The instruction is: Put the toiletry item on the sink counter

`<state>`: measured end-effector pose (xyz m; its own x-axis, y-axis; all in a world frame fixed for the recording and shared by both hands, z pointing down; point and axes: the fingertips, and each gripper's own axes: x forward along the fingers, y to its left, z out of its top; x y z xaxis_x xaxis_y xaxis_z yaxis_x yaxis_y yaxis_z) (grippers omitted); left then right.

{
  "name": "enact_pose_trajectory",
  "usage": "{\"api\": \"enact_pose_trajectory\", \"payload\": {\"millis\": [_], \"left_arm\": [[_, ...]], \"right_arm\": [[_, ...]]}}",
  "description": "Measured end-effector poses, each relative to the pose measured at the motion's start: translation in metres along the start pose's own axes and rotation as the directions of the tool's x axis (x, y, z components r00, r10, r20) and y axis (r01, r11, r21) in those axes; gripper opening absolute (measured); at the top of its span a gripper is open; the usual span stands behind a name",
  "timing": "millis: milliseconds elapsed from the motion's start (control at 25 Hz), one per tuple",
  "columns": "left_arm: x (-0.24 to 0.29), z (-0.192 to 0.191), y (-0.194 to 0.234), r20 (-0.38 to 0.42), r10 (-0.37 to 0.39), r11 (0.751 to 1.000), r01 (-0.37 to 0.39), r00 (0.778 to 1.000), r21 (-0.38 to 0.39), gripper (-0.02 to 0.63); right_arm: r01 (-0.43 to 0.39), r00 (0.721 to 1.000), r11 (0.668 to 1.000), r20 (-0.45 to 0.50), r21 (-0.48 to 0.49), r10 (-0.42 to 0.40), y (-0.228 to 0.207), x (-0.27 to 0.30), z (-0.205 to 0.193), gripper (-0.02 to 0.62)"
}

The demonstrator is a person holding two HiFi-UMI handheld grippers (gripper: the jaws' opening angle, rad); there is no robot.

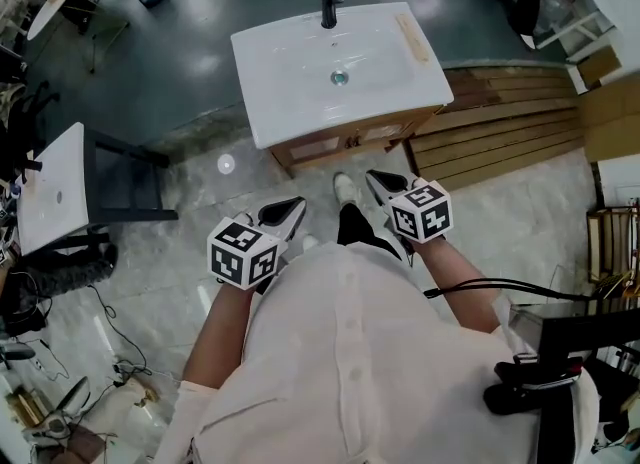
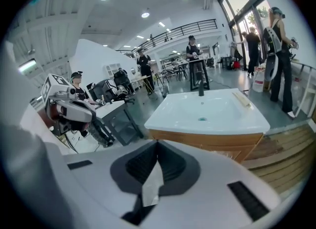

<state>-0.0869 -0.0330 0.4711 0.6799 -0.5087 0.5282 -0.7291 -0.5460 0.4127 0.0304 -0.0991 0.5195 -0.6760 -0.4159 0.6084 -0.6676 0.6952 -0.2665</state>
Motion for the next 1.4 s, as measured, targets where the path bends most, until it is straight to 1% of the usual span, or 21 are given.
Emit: {"api": "enact_pose_trajectory", "payload": {"millis": [200,600,1040,1400], "left_arm": [[-0.012,-0.011,-0.005,0.001,0.02,1.0,-0.02,1.0,0.013,0.006],[-0.024,-0.023,-0.004,0.003,0.033,0.999,-0.033,0.999,0.006,0.006],[-0.018,-0.023,-0.01,0.002,0.014,1.0,-0.014,1.0,0.005,0.006],[-0.011,-0.026,-0.011,-0.016,0.005,1.0,-0.005,1.0,0.002,0.006]], "right_arm": [[-0.02,1.0,1.0,0.006,-0.016,0.02,0.022,-0.003,-0.005,0.005],[-0.032,0.999,0.998,0.022,-0.049,0.033,0.038,-0.002,-0.003,0.005],[-0.029,0.999,0.998,0.016,-0.058,0.03,0.04,-0.009,-0.004,0.005],[-0.029,0.999,0.999,0.015,-0.046,0.03,0.035,-0.01,-0.009,0.005]]}}
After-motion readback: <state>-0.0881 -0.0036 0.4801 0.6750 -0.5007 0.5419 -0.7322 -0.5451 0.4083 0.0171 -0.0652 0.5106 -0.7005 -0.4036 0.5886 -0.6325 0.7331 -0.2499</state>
